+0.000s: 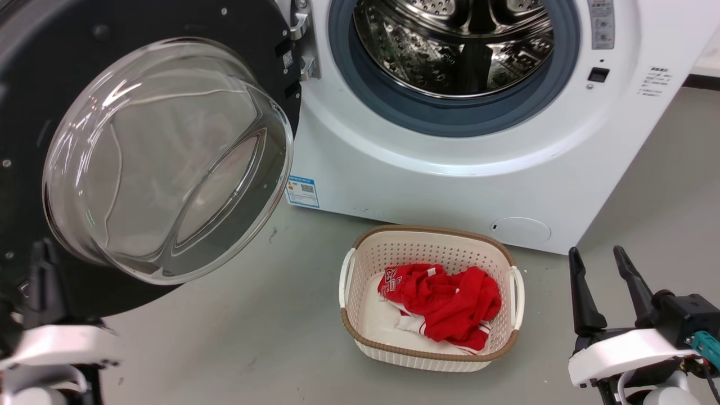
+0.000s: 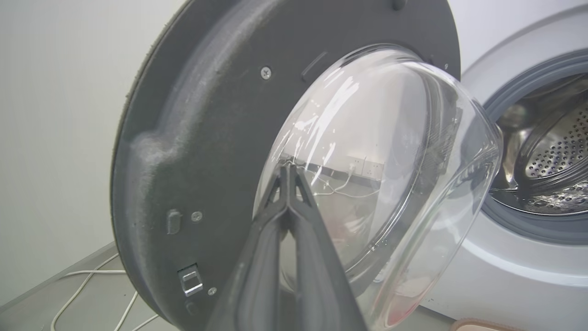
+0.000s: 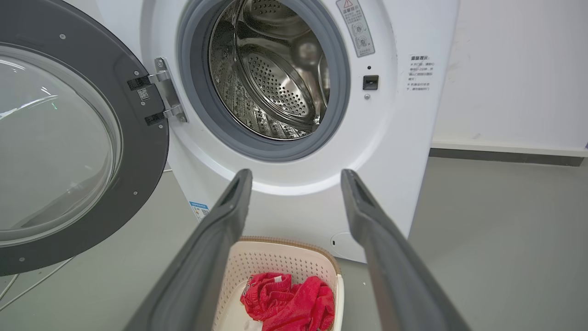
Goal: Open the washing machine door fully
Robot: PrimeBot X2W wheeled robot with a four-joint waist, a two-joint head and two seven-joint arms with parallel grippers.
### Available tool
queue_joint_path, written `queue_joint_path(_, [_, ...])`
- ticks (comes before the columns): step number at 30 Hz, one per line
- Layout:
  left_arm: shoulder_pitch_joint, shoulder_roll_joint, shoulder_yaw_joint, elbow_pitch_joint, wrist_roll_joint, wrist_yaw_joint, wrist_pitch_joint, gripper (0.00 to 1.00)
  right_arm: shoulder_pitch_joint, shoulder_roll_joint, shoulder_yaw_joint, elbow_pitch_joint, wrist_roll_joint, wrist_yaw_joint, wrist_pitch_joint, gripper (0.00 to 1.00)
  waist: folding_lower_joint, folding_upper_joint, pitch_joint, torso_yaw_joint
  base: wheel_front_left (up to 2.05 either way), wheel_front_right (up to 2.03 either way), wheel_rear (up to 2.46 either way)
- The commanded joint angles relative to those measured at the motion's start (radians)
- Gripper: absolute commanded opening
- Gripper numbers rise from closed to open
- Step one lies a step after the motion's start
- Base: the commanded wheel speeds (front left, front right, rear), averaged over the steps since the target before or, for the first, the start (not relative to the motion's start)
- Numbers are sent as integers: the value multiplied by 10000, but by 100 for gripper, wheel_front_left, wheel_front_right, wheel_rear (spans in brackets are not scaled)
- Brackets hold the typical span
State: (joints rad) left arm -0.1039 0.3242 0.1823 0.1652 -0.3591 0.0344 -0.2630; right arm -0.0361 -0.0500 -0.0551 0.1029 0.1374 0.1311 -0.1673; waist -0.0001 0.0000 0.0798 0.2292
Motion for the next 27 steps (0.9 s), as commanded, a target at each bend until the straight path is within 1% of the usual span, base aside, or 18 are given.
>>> queue_joint_path(1, [312, -294, -139, -317, 188, -85, -22, 0, 106, -1, 13, -36, -55, -6, 5, 100, 1, 0, -157, -126, 0, 0, 0])
queue_joint_path(8, [902, -1289, -830, -1238, 843, -506, -23, 0, 235, 0, 106, -157, -34, -6, 62, 100, 1, 0, -458, -525, 0, 0, 0])
queue_joint_path(13, [841, -1890, -1460, -1166, 1195, -922, -24, 0, 284, 0, 95, -236, -77, -6, 85, 100, 1, 0, -575, -892, 0, 0, 0])
queue_joint_path(15, [706, -2034, -1652, -1127, 1362, -1041, -24, 0, 296, 2, 114, -245, -76, -6, 91, 100, 1, 0, -621, -1067, 0, 0, 0])
queue_joint_path(17, [615, -2200, -1833, -1033, 1485, -1115, -24, 39, 331, 0, 103, -253, -102, -6, 97, 100, 1, 0, -657, -1228, 0, 0, 0])
queue_joint_path(18, [554, -2249, -1902, -1011, 1560, -1132, -24, 46, 332, 0, 115, -261, -125, -6, 99, 100, 1, 0, -668, -1315, 0, 0, 0])
queue_joint_path(19, [518, -2274, -1953, -977, 1604, -1157, -24, 80, 330, 0, 116, -276, -155, -4, 107, 100, 1, 0, -674, -1401, 0, 0, 0])
queue_joint_path(20, [493, -2315, -2004, -929, 1667, -1176, -24, 100, 336, 2, 112, -286, -180, -6, 116, 100, 1, 0, -684, -1479, 0, 0, 0])
queue_joint_path(27, [355, -2474, -2146, -777, 2103, -1020, -24, 100, 397, 2, 39, -385, -285, -6, 125, 100, 1, 0, -802, -1892, 0, 0, 0])
